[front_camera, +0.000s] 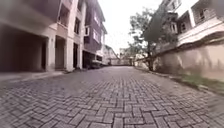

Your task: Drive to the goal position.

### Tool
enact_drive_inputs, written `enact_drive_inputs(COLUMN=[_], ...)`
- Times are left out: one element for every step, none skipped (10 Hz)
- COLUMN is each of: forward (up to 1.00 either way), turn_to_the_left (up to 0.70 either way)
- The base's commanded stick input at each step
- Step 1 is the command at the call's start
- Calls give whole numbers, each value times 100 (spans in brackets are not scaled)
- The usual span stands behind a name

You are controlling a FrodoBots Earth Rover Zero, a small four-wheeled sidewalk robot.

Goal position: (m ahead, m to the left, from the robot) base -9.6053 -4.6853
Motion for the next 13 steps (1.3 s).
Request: enact_drive_inputs(forward=[69,69,69,69,69,69,69,69,69,69,69,69,69], turn_to_the_left=[3,3,3,3,3,3,3,3,3,3,3,3,3])
